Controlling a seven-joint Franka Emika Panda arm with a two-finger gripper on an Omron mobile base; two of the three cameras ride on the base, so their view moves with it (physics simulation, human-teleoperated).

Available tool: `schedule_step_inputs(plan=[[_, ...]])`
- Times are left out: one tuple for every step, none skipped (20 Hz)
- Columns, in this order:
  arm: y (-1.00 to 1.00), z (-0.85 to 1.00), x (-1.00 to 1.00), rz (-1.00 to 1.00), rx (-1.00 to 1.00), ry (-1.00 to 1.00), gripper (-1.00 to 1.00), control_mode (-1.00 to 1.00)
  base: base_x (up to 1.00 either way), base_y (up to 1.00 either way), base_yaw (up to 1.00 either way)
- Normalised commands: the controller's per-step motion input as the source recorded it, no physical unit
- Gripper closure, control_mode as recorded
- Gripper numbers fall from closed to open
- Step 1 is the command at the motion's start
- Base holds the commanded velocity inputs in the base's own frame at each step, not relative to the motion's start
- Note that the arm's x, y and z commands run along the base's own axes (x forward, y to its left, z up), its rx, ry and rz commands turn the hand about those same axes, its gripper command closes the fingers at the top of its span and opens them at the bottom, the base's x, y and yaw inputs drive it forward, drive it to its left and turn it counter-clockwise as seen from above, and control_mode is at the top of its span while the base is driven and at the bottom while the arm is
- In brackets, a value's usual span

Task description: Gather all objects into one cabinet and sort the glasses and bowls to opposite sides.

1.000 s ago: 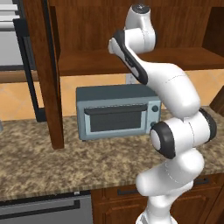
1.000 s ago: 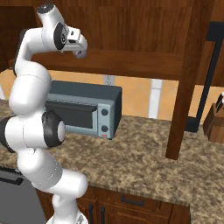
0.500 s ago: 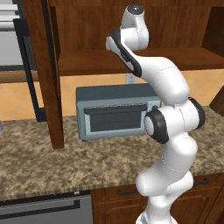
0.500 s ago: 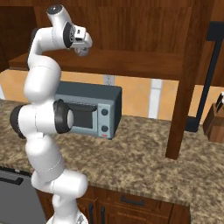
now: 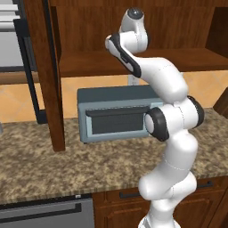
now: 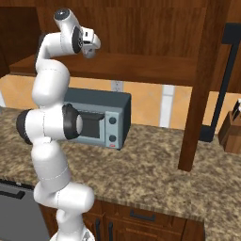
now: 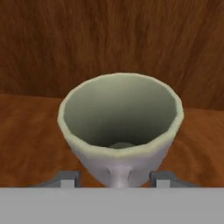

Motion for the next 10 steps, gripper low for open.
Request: schedule_step_inputs(plan=[[0.0, -0.04, 0.3, 0.0, 0.0, 0.0, 1.0, -1.0, 0.0, 0.0, 0.0], [0.0, -0.01, 0.2, 0.0, 0.0, 0.0, 1.0, -1.0, 0.0, 0.0, 0.0], [0.0, -0.01, 0.21, 0.0, 0.0, 0.0, 1.0, -1.0, 0.0, 0.0, 0.0], [0.0, -0.04, 0.21, 0.0, 0.0, 0.0, 1.0, -1.0, 0.0, 0.0, 0.0], [0.0, -0.04, 0.21, 0.0, 0.0, 0.0, 1.0, -1.0, 0.0, 0.0, 0.0], [0.0, -0.06, 0.2, 0.0, 0.0, 0.0, 1.0, -1.0, 0.0, 0.0, 0.0], [0.0, -0.05, 0.15, 0.0, 0.0, 0.0, 1.0, -1.0, 0.0, 0.0, 0.0], [0.0, -0.03, 0.11, 0.0, 0.0, 0.0, 1.0, -1.0, 0.0, 0.0, 0.0], [0.0, 0.0, 0.05, 0.0, 0.0, 0.0, 1.0, -1.0, 0.0, 0.0, 0.0], [0.05, -0.01, 0.0, -0.02, 0.0, 0.0, 1.0, -1.0, 0.0, 0.0, 0.0]])
